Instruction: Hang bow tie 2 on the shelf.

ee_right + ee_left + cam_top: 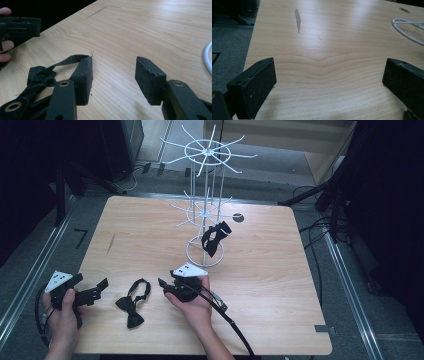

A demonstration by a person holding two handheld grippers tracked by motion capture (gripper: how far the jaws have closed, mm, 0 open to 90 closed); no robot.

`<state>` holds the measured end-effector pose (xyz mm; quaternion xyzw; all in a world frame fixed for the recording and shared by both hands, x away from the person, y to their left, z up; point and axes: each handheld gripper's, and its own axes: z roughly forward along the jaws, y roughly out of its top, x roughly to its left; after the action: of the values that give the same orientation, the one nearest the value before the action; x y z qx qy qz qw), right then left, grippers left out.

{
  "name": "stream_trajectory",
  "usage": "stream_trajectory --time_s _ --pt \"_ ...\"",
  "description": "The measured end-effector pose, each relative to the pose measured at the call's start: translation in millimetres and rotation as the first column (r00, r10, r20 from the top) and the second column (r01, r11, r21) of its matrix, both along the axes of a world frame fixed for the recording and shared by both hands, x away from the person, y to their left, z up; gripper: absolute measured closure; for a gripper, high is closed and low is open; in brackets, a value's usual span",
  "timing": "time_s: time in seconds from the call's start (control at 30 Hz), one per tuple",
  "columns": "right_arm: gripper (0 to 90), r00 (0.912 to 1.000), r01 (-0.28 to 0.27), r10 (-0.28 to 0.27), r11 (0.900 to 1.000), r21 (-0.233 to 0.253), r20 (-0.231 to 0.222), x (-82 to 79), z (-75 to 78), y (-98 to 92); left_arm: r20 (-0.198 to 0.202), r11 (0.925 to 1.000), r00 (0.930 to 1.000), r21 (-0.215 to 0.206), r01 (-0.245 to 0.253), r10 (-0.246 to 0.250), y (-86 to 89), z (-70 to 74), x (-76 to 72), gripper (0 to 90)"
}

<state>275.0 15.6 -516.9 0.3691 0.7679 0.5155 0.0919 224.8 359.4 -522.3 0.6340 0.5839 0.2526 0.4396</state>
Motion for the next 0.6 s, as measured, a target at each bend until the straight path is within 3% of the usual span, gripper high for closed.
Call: stream_trajectory --time_s 0.6 --pt "49.5 0.9992 -0.034 0.033 0.999 -0.026 -0.020 -1.0 -9.7 22.4 -0.001 1.0000 1.0000 0.000 0.001 -0.001 -0.2 0.0 0.1 0.0"
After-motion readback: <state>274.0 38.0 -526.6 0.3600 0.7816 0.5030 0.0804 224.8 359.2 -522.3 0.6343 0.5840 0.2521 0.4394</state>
